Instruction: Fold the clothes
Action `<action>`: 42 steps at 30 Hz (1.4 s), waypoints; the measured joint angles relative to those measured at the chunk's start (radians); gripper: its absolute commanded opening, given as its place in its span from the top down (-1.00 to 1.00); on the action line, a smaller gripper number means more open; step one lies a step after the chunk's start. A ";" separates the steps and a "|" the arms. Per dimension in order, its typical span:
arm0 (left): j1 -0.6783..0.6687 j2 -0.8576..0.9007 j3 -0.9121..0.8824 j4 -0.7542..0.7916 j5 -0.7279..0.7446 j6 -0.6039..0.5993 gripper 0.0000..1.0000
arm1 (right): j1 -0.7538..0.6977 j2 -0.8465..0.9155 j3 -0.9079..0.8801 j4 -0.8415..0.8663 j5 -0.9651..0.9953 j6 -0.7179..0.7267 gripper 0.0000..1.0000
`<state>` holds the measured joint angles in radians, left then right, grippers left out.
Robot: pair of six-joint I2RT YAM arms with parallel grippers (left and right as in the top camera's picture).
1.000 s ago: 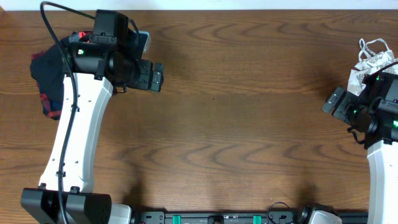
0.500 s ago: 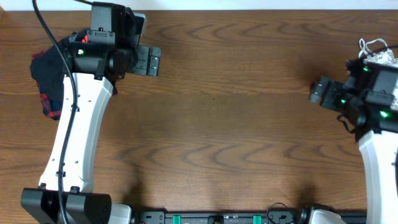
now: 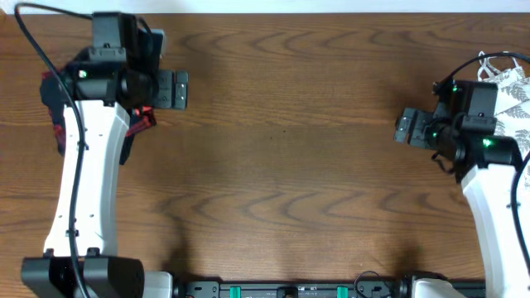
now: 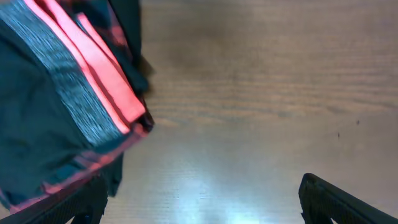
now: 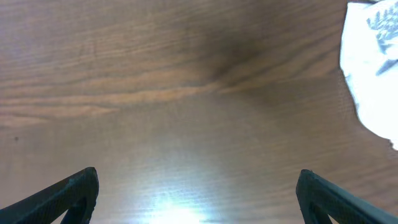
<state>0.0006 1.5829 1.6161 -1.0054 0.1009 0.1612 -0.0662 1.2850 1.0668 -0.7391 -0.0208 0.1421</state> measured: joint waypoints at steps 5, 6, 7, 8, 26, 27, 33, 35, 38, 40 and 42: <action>-0.001 -0.149 -0.174 0.061 0.004 0.000 -0.96 | 0.149 -0.154 -0.013 -0.002 0.102 -0.001 -0.99; -0.001 -0.200 -0.217 0.075 0.004 -0.001 -0.96 | 0.190 -0.193 -0.024 -0.002 0.125 0.000 -0.99; -0.001 -0.250 -0.255 0.079 0.005 -0.004 -0.96 | 0.218 -0.220 -0.033 -0.002 0.138 0.002 -0.99; -0.001 -0.300 -0.291 0.094 0.008 -0.005 -0.96 | 0.249 -0.250 -0.046 -0.001 0.154 0.006 -0.98; -0.001 -0.910 -0.660 0.126 0.035 -0.058 -0.96 | 0.372 -0.506 -0.281 -0.012 0.235 0.097 -0.98; -0.001 -0.910 -0.660 0.126 0.035 -0.058 -0.96 | 0.372 -0.506 -0.283 -0.012 0.235 0.097 -0.98; -0.001 -0.910 -0.660 0.125 0.035 -0.060 -0.96 | 0.372 -0.506 -0.283 -0.012 0.235 0.097 -0.99; -0.001 -0.910 -0.660 0.124 0.035 -0.060 -0.96 | 0.372 -0.506 -0.283 -0.012 0.235 0.097 -0.98; -0.001 -0.910 -0.660 0.124 0.035 -0.060 -0.96 | 0.372 -0.506 -0.283 -0.013 0.235 0.097 -0.99; -0.001 -0.910 -0.660 0.124 0.035 -0.060 -0.96 | 0.372 -0.509 -0.283 -0.023 0.235 0.097 -0.98; -0.001 -0.910 -0.660 0.124 0.035 -0.060 -0.96 | 0.372 -0.523 -0.288 -0.040 0.232 0.097 -0.98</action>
<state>-0.0002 0.6731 0.9558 -0.8818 0.1356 0.1013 0.3054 0.7616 0.7792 -0.7788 0.2108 0.2386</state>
